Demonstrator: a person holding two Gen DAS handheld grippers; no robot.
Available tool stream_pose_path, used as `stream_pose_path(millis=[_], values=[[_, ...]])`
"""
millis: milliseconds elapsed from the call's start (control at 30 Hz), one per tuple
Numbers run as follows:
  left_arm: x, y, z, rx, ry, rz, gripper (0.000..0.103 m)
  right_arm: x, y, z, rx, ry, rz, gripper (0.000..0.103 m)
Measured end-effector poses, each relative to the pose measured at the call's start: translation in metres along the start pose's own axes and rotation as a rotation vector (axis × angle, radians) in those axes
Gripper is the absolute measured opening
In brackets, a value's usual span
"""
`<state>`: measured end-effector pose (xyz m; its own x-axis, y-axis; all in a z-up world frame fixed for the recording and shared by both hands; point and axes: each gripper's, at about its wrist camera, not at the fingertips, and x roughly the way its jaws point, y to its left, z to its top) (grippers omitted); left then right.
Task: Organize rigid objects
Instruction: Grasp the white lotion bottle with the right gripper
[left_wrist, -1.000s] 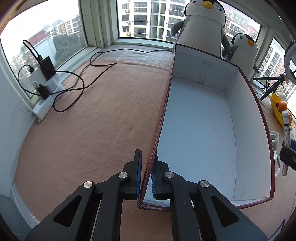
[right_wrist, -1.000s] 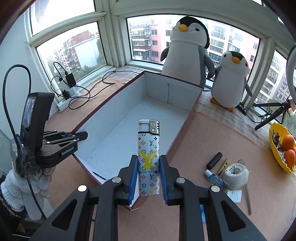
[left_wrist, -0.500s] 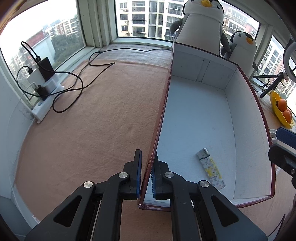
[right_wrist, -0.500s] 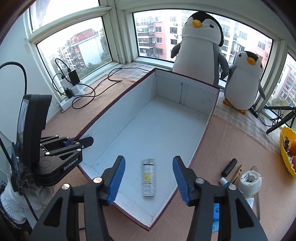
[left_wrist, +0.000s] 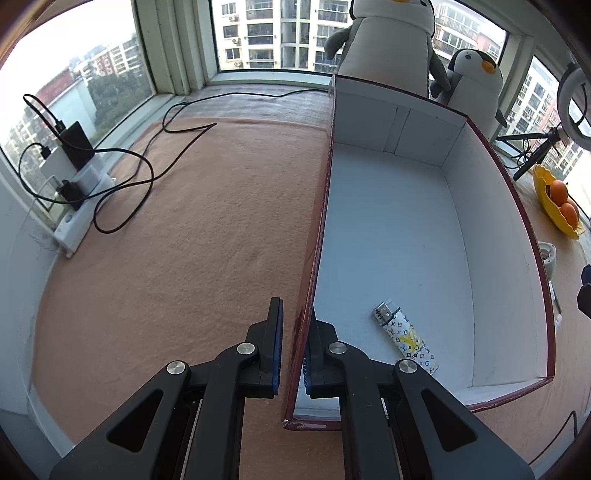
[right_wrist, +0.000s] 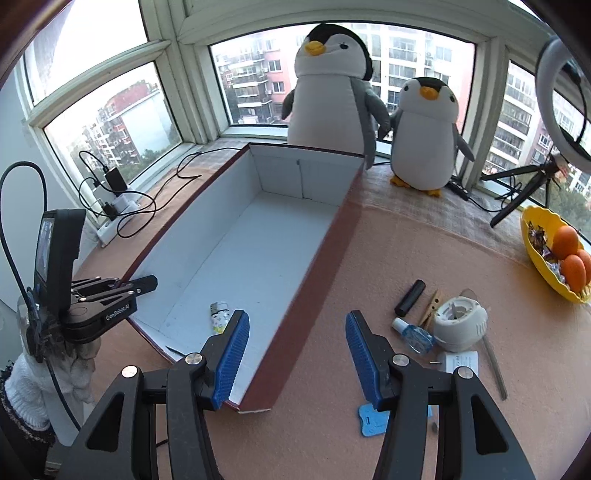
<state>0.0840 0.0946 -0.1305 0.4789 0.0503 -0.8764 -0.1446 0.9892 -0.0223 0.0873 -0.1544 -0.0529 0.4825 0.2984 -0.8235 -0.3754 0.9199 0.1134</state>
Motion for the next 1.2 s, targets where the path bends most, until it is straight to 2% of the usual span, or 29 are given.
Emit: stream_pose_path(millis=[600, 967, 1200], values=[[0.002, -0.001, 0.002, 0.101, 0.017, -0.044, 0.008, -0.022, -0.099, -0.067, 0.292, 0.038, -0.225, 0.05], [0.005, -0.002, 0.004, 0.127, 0.025, -0.062, 0.008, -0.028, -0.131, -0.096, 0.367, 0.064, -0.306, 0.05], [0.005, -0.003, 0.004, 0.132, 0.029, -0.064, 0.008, -0.015, -0.149, -0.106, 0.381, 0.116, -0.324, 0.05]])
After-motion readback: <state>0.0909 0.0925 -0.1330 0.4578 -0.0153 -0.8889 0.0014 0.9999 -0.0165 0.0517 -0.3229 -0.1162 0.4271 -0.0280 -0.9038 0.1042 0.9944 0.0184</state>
